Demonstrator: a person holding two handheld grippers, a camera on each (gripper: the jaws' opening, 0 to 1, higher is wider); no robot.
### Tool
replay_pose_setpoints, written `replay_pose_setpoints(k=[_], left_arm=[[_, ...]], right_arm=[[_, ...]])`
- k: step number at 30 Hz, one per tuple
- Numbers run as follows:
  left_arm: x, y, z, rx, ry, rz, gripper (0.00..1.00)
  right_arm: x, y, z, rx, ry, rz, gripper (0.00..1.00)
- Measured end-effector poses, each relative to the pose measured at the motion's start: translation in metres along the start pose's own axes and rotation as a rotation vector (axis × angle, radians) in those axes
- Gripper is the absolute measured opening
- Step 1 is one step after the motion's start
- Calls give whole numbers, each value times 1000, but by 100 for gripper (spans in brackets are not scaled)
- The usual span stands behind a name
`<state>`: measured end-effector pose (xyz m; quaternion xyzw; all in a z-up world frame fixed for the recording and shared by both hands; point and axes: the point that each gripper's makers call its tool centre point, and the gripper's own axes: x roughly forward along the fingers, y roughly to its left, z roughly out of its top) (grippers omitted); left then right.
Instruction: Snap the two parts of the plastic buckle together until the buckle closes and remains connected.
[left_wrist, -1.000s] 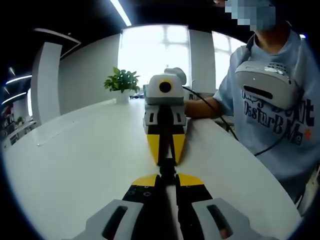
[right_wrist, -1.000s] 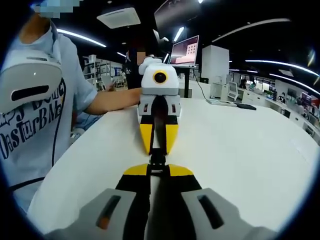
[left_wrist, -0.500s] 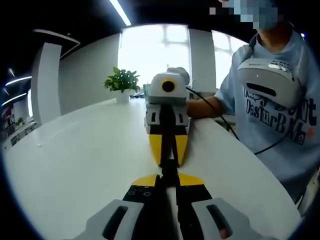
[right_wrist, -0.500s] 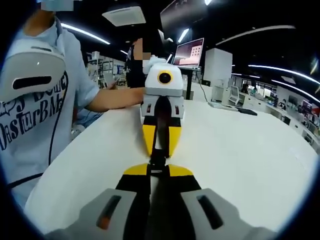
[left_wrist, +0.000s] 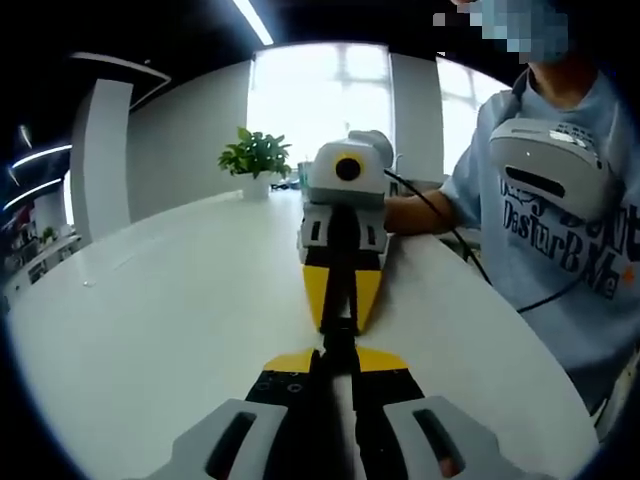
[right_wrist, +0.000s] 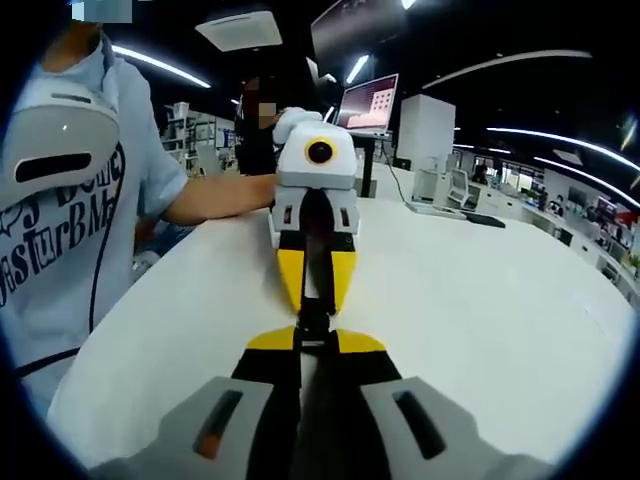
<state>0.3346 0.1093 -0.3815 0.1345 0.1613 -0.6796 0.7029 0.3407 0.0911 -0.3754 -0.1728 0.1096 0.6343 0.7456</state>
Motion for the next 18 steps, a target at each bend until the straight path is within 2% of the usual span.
replay_pose_setpoints(k=[5, 10, 12, 13, 14, 15, 18], left_arm=[[0, 1, 0, 4, 11, 14, 10], [0, 0, 0, 6, 9, 11, 10], [0, -3, 0, 11, 0, -12, 10], [1, -7, 1, 17, -10, -36, 10], [6, -10, 0, 14, -5, -38, 11], [8, -9, 0, 18, -4, -36, 11], [11, -8, 1, 18, -6, -37, 11]], right_arm=[[3, -4, 1, 7, 3, -28, 10], [3, -3, 1, 5, 0, -26, 10], [3, 1, 2, -5, -5, 0, 10], [3, 5, 4, -38, -20, 23, 10], [4, 12, 4, -56, -6, 53, 10], [1, 13, 7, -31, -21, 37, 10], [-2, 18, 10, -29, -20, 35, 10]])
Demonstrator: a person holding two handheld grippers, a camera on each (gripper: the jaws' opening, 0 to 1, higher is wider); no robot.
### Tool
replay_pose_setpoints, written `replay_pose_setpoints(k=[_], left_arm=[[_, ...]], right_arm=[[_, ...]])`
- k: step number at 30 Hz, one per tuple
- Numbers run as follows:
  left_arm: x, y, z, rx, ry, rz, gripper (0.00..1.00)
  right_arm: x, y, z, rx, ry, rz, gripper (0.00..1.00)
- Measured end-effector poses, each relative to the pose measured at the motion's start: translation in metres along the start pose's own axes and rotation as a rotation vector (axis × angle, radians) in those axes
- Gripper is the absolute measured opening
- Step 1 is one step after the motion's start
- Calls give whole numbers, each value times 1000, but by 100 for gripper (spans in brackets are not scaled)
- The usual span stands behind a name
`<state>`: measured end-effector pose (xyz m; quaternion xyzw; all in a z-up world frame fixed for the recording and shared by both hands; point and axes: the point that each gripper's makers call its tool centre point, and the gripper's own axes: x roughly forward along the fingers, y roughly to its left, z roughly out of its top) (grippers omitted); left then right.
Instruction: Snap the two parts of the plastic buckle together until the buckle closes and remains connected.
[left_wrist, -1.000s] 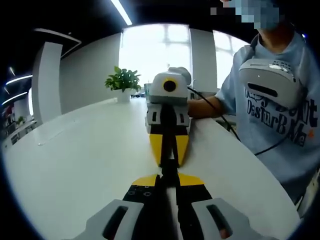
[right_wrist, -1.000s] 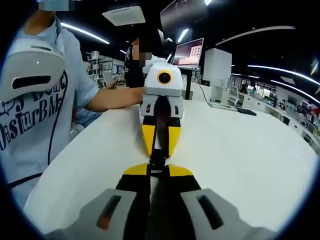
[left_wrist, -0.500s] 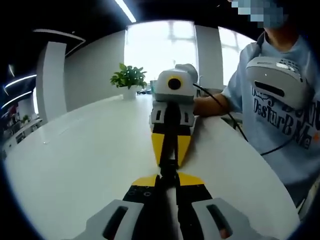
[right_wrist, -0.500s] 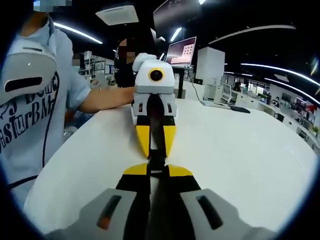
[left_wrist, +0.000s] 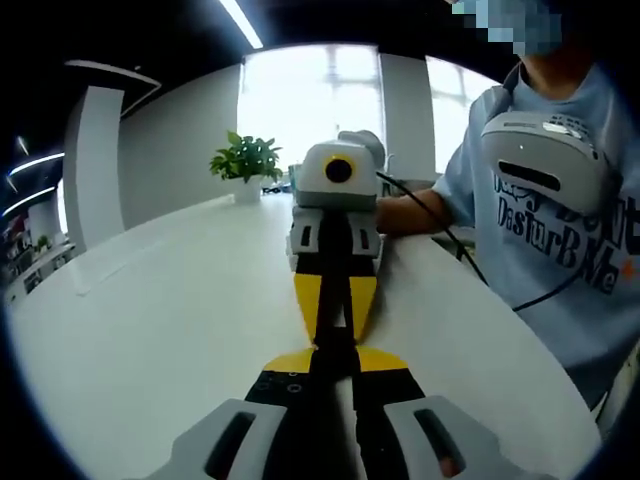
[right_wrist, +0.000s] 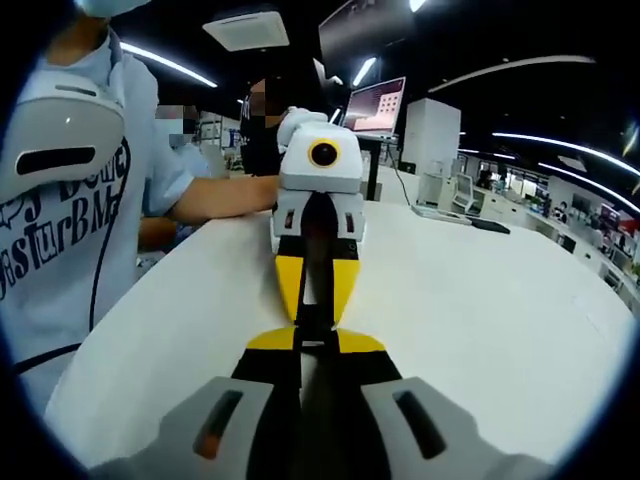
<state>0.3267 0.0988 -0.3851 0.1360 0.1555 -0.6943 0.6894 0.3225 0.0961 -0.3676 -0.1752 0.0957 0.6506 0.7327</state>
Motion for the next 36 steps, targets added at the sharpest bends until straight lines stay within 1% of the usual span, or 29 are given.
replay_pose_setpoints(k=[8, 36], left_arm=[[3, 2, 1, 1, -8, -1, 11], [-5, 3, 2, 1, -29, -5, 12]], right_arm=[[-2, 5, -2, 9, -1, 2, 10], [4, -6, -6, 44, -3, 5, 12]])
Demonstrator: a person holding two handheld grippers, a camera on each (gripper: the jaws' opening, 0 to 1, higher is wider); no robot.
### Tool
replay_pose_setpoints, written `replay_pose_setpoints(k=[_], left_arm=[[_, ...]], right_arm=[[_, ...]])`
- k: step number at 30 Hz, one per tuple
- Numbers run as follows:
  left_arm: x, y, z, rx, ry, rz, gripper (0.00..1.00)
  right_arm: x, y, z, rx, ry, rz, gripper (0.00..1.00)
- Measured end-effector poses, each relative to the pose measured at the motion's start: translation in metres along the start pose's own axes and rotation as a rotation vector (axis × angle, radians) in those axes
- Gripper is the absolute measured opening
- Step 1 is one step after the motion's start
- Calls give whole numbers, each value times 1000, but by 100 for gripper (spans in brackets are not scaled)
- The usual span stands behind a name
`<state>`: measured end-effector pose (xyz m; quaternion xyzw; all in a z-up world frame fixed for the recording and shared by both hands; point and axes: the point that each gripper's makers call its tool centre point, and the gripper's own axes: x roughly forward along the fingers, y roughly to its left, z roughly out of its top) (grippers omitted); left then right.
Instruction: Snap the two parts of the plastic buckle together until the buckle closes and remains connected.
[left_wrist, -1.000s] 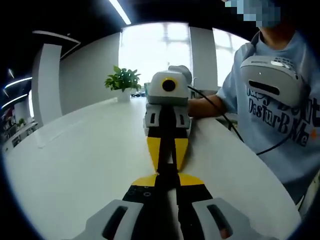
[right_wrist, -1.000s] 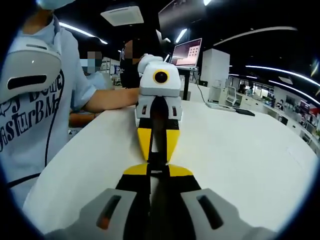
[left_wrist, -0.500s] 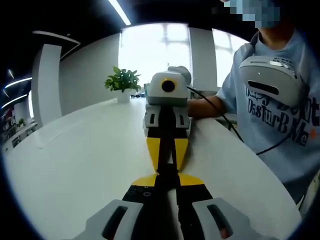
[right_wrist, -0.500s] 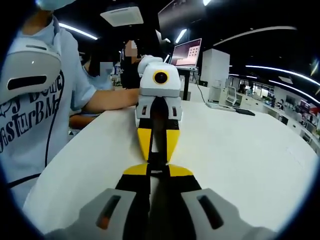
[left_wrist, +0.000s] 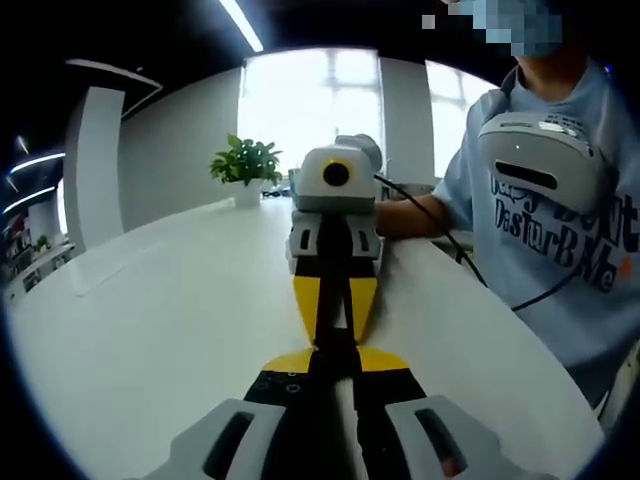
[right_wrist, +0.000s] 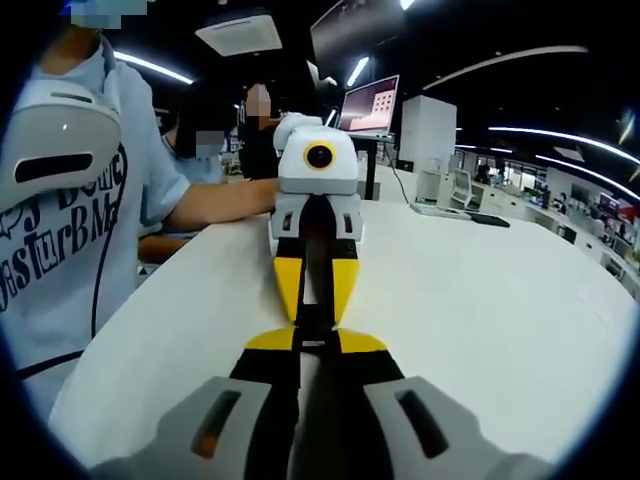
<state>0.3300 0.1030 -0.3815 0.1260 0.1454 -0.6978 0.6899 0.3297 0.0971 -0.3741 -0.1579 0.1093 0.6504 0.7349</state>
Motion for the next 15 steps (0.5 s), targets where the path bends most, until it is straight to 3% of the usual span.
replay_pose_setpoints(k=[15], left_arm=[[-2, 0, 0, 20, -4, 4, 12]], right_arm=[[1, -3, -1, -11, 0, 6, 11]])
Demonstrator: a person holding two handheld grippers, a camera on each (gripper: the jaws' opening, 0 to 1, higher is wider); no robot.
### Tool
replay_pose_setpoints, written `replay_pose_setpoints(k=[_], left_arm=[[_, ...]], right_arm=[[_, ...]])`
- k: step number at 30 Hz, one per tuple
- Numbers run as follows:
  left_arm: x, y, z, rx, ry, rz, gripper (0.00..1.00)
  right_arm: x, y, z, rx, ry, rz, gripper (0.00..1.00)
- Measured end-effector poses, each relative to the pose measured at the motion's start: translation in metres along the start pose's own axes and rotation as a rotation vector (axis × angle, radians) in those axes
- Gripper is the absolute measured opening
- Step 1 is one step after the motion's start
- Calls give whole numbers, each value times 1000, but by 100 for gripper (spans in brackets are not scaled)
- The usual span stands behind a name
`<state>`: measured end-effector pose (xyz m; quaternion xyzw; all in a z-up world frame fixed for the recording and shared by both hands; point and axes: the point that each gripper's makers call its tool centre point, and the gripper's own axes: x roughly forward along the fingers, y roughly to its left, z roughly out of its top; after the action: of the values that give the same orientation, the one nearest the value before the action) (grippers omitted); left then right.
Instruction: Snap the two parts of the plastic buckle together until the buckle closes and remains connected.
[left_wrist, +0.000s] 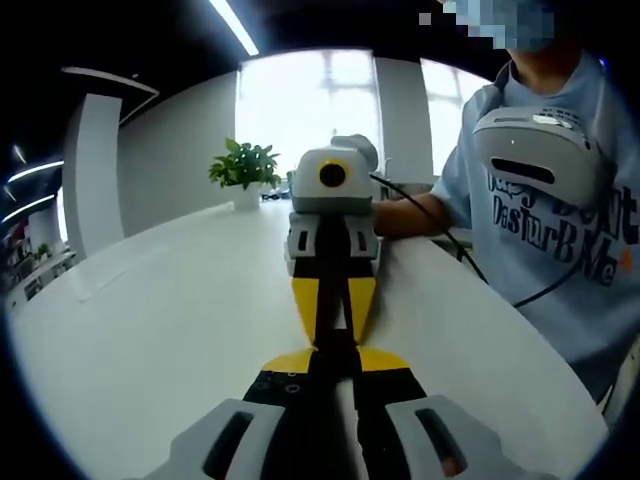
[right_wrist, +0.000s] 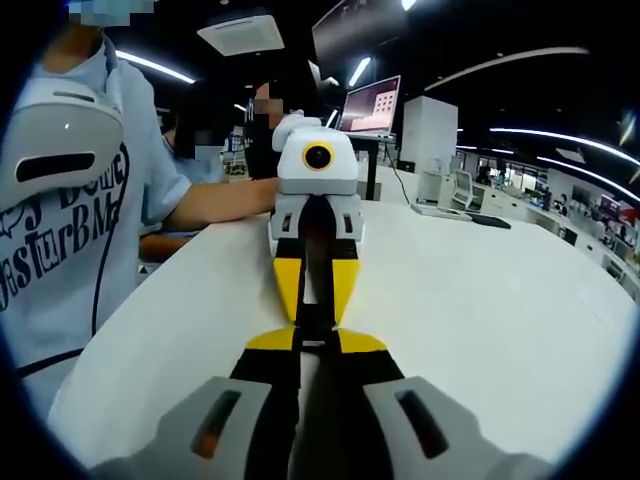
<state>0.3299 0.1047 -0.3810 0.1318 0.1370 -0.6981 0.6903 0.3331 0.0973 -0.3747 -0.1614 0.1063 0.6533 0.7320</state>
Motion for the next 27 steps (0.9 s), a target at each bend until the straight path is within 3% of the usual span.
replay_pose_setpoints(k=[27], left_arm=[[-9, 4, -4, -51, 4, -15, 11]], right_arm=[[-2, -2, -1, -5, 3, -6, 12]])
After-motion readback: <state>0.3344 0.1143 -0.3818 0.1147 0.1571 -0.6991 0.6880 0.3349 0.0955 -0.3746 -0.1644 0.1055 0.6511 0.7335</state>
